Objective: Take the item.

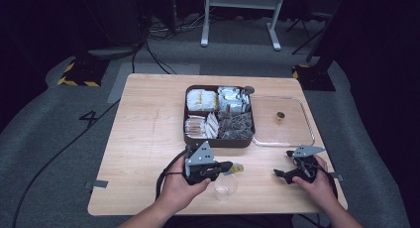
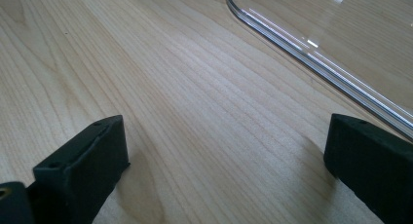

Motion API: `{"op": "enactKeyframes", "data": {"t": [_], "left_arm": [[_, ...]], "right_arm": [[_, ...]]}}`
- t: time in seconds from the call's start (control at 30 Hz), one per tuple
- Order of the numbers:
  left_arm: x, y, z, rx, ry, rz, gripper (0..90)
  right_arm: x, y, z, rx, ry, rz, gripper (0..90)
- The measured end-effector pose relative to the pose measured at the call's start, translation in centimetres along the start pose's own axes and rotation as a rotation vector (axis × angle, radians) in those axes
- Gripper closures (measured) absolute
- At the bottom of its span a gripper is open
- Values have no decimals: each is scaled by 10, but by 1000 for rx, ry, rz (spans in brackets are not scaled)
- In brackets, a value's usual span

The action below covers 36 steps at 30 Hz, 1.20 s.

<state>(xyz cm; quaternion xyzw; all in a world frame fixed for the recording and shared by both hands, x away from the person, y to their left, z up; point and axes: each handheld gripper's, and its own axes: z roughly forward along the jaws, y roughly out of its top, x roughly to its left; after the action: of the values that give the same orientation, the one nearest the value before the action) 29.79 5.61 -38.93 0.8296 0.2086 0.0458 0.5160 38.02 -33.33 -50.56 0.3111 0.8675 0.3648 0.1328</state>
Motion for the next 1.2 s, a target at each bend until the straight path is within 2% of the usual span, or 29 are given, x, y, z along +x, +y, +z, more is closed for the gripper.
{"op": "enactKeyframes", "data": {"t": [0.2,0.7,0.8,0.93,1.0,1.2], "left_arm": [[-7,-10,4,-1,-28,-8,900],[-8,-27,10,28,-8,-7,900],[-7,-29,10,36,-10,-1,900],[-5,-33,9,34,-24,-13,900],[-4,-34,9,36,-12,0,830],[-5,-34,9,40,-26,-1,757]], "right_arm": [[0,0,0,0,0,0,23],[0,0,0,0,0,0,23],[0,0,0,0,0,0,23],[0,0,0,0,0,0,23],[0,0,0,0,0,0,23],[0,0,0,0,0,0,23]]}}
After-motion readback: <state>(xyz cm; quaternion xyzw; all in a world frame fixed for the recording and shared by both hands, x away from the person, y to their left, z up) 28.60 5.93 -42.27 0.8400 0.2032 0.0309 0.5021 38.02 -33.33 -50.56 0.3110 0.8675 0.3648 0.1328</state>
